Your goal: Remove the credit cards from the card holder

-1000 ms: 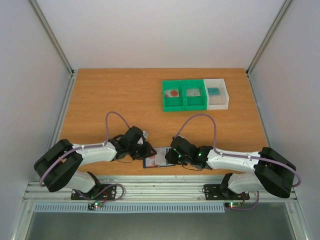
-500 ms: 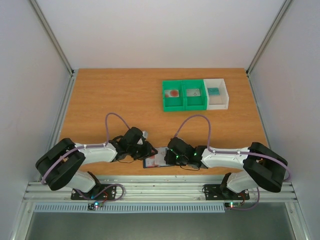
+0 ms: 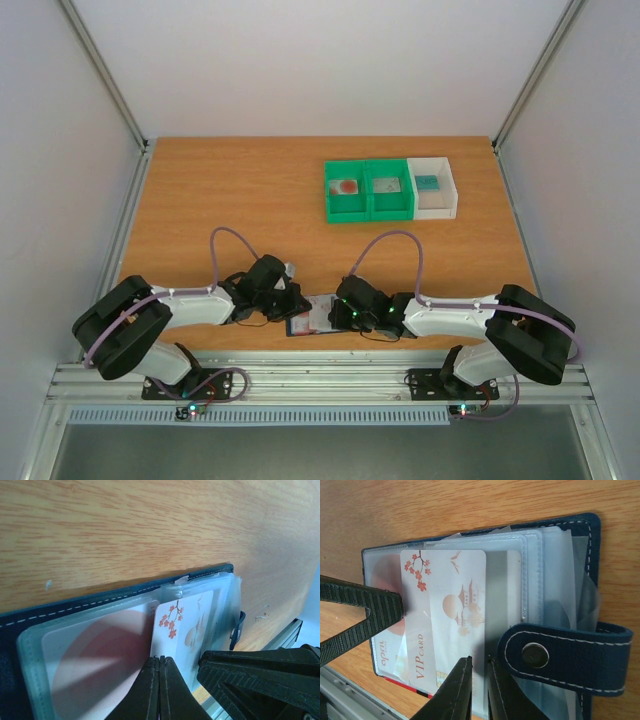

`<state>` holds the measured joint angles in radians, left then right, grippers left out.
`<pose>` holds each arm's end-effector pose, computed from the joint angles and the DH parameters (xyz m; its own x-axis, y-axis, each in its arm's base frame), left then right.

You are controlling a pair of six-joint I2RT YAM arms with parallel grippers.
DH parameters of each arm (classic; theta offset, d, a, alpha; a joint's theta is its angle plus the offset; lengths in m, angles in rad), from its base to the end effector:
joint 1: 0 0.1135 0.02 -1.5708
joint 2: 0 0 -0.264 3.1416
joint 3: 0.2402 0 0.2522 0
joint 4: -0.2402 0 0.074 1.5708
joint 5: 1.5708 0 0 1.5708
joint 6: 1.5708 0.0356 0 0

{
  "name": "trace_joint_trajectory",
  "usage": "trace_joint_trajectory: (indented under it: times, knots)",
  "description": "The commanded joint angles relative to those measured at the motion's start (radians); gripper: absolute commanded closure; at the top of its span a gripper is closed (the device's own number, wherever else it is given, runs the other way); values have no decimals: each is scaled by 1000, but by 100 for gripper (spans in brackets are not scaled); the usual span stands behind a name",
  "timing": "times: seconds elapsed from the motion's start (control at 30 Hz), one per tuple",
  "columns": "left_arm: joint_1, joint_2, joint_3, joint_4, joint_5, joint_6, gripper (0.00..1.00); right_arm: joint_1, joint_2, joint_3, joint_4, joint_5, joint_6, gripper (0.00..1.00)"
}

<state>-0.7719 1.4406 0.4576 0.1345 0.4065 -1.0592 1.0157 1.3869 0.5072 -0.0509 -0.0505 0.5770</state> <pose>0.1636 -0.1789 0.1246 -0.9852 -0.1587 -0.0650 -0.0634 0.6893 -0.7217 0.1247 0.2045 0.1347 -0.8259 -0.2981 -0.4786 -0.4941 0.7915 0.3598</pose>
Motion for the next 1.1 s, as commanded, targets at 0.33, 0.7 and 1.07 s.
trace_joint_trajectory:
  times: [0.33,0.7,1.07]
  knots:
    - [-2,-49,-1,-49,-59,31,74,7,9,-33,-38,3,9,89]
    - [-2,23,16,14,-44,42,69,7,19,-33,-31,1,10,89]
    - [-3,79,2,105,-6,-5,78,7,22,-41,-26,2,16,90]
